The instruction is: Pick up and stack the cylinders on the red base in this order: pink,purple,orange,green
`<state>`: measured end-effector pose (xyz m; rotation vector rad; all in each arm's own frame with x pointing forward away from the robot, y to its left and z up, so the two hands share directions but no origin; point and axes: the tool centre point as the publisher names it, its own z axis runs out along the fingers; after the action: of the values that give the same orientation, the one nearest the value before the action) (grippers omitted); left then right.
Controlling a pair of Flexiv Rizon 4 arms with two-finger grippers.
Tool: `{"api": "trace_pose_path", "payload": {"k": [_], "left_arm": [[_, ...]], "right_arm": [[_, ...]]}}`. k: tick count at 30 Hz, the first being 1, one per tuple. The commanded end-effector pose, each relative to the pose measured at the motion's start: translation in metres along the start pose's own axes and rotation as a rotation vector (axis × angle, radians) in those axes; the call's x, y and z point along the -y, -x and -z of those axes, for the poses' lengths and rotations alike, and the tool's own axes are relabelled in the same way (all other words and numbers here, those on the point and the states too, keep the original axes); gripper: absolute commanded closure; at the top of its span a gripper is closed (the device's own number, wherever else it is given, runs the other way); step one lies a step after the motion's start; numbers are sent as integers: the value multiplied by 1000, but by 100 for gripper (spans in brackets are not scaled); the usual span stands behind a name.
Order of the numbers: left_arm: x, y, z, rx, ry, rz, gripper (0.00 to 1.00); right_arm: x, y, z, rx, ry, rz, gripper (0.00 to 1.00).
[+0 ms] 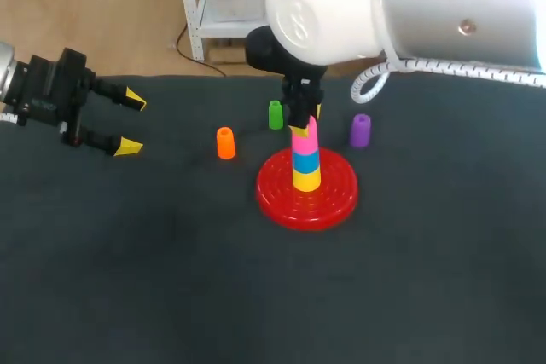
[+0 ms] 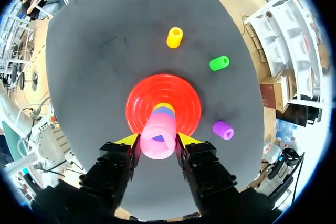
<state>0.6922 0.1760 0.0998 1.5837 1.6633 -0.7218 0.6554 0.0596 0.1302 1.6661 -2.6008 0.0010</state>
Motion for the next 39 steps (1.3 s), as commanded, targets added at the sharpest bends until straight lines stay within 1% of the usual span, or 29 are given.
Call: {"api": "trace_pose_path", "payload": {"k": [1,2,3,7,11,13,19,25,28,34,39], "left_arm": [[1,-1,0,1,4,-2,0],[1,-1,0,1,4,-2,0],[1,-1,0,1,4,-2,0],[1,-1,0,1,4,-2,0],[1,-1,0,1,4,-2,0],[1,-1,0,1,4,-2,0],[1,-1,0,1,4,-2,0],[1,-1,0,1,4,-2,0],[1,-1,0,1,4,-2,0],[1,-1,0,1,4,-2,0],[1,-1,0,1,4,-2,0]], "right_arm": [[-6,-9,-3,35,-29,-3,72],[-5,-10,0,36,-40,-3,50],[-5,-11,5,28,-49,-3,0],[-1,-19,22,51,-73,-18,0],[3,-31,40,93,-98,-46,0],[6,-34,47,97,-104,-51,0],[15,-39,56,119,-103,-81,0],[24,-55,49,133,-78,-148,0],[28,-58,44,135,-68,-165,0],[39,-63,29,108,-45,-193,0],[53,-70,15,86,-39,-212,0]]}}
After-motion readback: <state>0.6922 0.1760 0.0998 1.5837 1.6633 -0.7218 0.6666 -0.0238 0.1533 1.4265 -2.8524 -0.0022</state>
